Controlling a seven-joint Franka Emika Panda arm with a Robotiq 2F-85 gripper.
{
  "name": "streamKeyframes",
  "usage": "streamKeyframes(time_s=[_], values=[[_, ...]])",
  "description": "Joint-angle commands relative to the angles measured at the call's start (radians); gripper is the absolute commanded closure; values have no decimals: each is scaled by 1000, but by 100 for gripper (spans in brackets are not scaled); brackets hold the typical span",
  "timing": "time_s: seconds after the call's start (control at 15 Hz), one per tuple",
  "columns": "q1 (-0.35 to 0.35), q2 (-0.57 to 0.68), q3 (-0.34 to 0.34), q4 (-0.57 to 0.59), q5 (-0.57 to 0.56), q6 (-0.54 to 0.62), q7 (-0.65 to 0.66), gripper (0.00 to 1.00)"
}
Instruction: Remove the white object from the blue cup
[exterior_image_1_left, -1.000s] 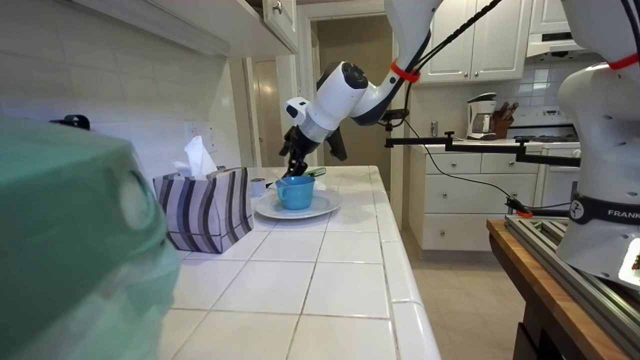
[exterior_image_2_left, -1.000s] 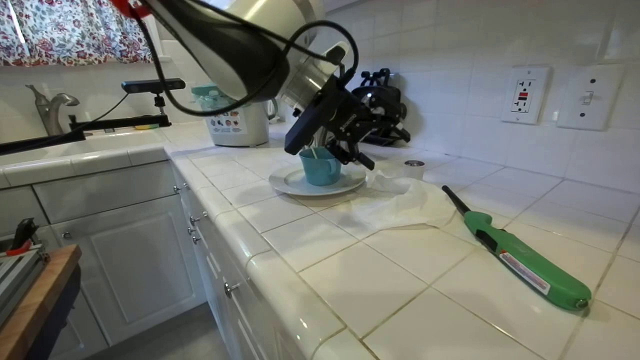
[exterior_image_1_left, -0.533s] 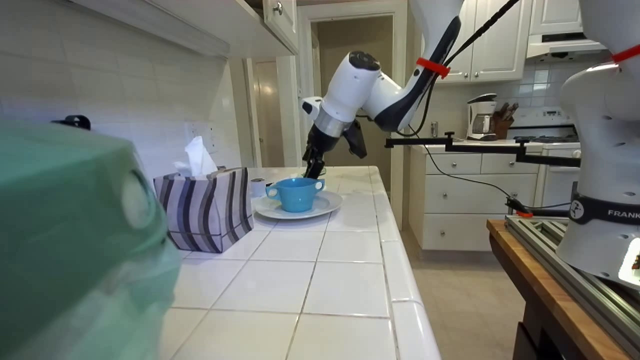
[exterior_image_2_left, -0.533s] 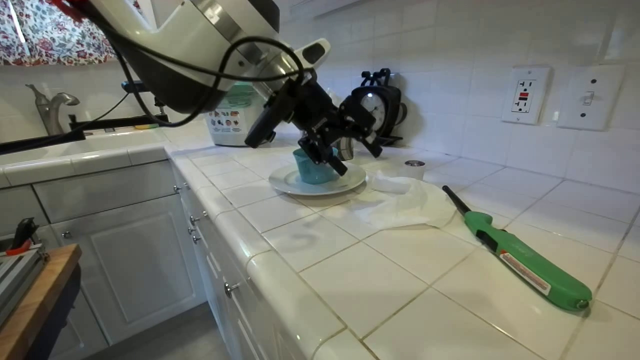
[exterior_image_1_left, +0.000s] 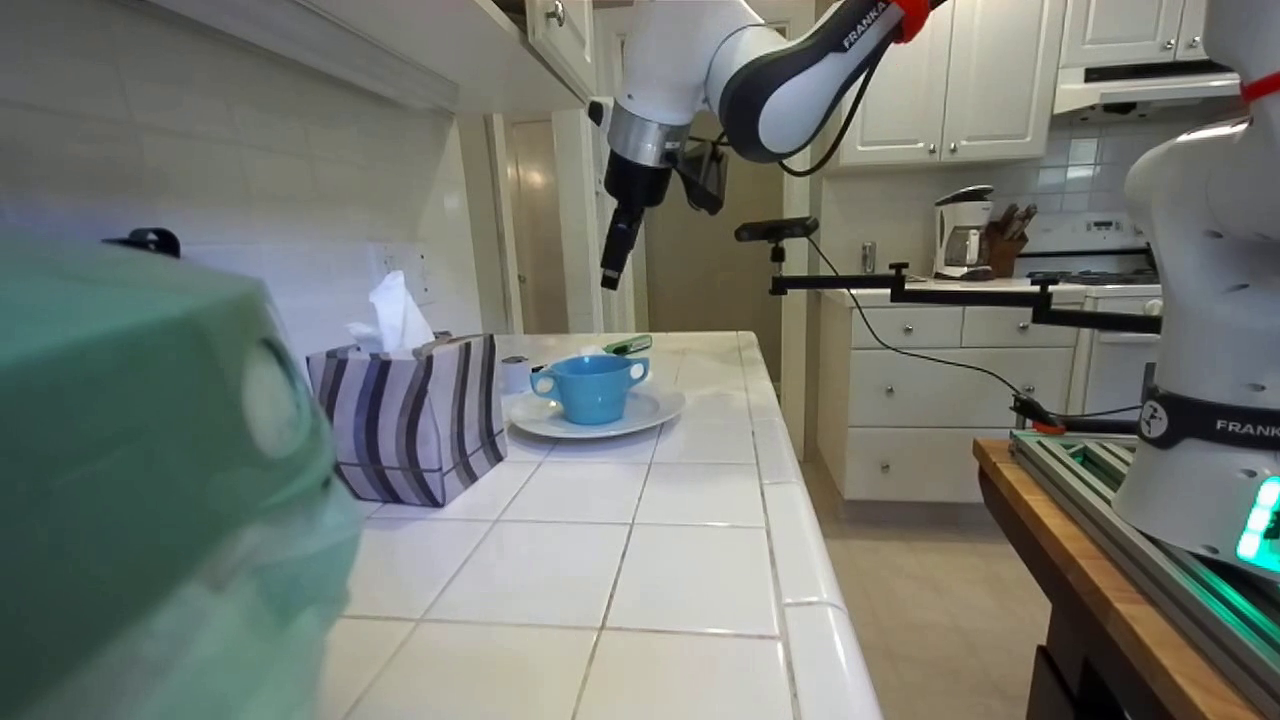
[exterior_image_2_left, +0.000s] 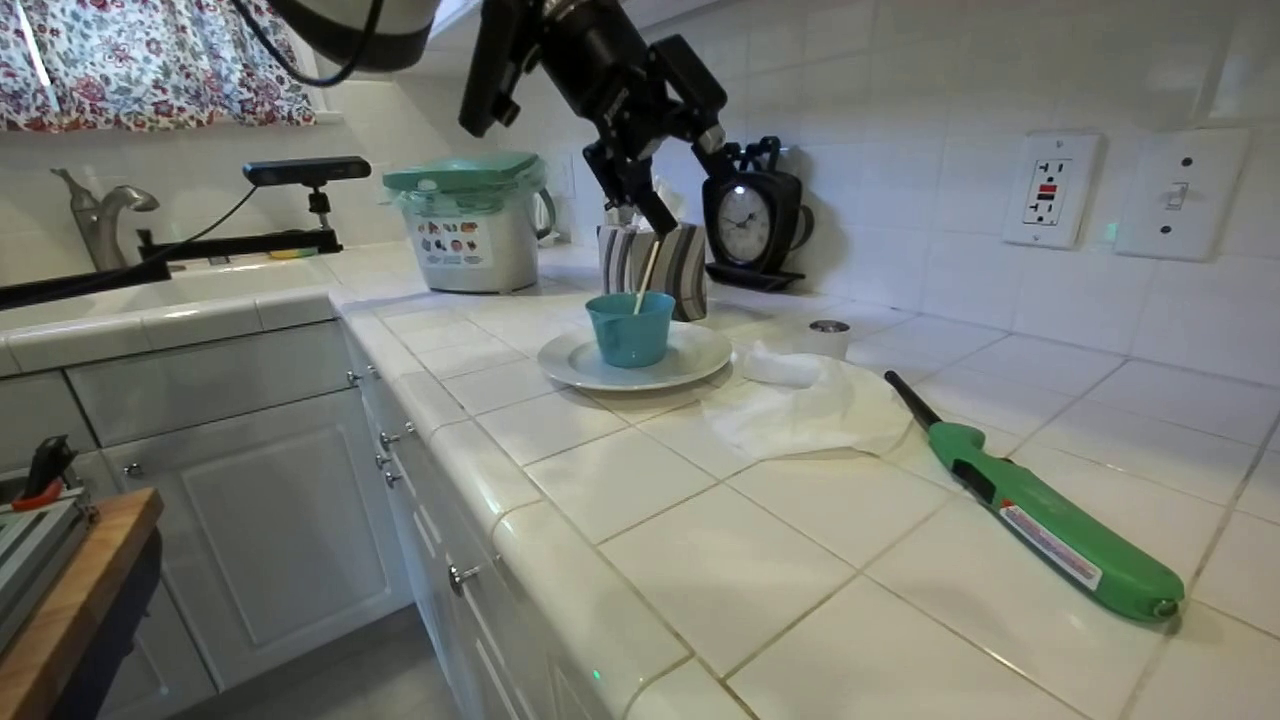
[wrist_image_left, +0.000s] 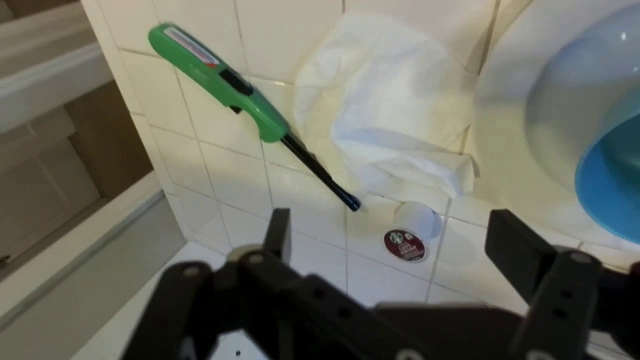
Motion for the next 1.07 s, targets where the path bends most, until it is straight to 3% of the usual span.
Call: streamKeyframes(time_s=[0.0,0.47,0.6,0.67,1.0], values=[[-76,-55,97,50,213,-236,-203,0],[-137,-63,140,258,507,-703,-522,0],[-148,-64,139,285,598,-750,-613,0],[-146,-85,149,238,516,-699,-510,0],[-152,-79,149,256,567,-726,-570,0]])
